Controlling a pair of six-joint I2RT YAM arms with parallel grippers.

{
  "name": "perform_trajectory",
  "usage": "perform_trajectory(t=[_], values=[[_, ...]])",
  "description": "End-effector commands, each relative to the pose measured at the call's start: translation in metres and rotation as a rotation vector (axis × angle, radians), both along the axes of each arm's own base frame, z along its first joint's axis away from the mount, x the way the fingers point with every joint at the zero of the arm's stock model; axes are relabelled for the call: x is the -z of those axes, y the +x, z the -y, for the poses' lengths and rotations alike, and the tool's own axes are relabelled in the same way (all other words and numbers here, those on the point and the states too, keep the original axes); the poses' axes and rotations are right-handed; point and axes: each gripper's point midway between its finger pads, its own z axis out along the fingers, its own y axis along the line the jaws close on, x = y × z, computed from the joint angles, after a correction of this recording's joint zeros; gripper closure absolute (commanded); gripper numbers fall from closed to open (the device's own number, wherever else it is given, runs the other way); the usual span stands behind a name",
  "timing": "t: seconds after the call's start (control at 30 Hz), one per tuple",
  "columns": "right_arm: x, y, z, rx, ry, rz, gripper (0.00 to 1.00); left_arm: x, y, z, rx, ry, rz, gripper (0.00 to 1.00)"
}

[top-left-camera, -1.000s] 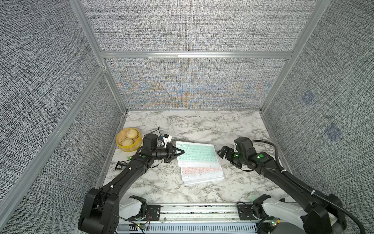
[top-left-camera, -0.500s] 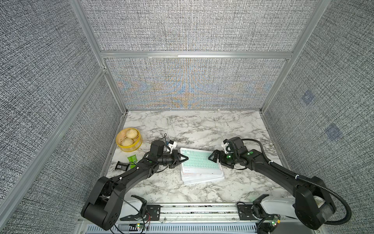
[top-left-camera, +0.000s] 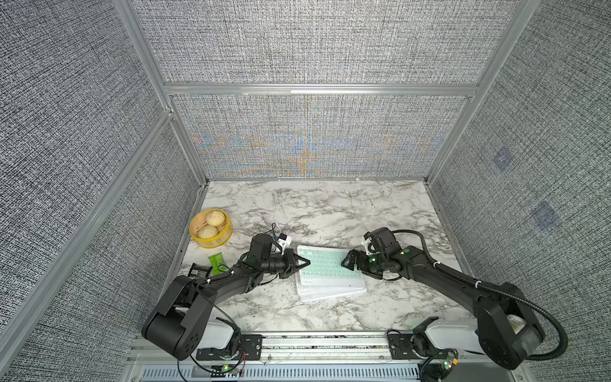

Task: Stack the numeric keypads
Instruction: Place the numeric keypad at the numeric keypad.

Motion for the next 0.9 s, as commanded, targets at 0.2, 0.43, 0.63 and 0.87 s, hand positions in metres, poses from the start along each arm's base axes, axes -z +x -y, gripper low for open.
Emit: perform_trajectory(t=[0.2,0.43,0.63,0.87], values=[[0.004,0.000,-0.002,-0.008,-0.015,-0.004,0.03,0.004,0.001,-0.005,-0.028,0.054,0.015,0.55],[0.007,0.001,-0.002,-0.003,-0.020,-0.009,0.03,0.008,-0.002,-0.010,-0.033,0.115,-0.007,0.27],[0.008,0.003,-0.003,-0.008,-0.025,-0.011,0.04,0.013,-0.004,-0.011,-0.030,0.153,-0.046,0.18],[0.007,0.005,-0.005,-0.014,-0.025,-0.012,0.04,0.015,-0.003,-0.005,-0.028,0.165,-0.063,0.12]])
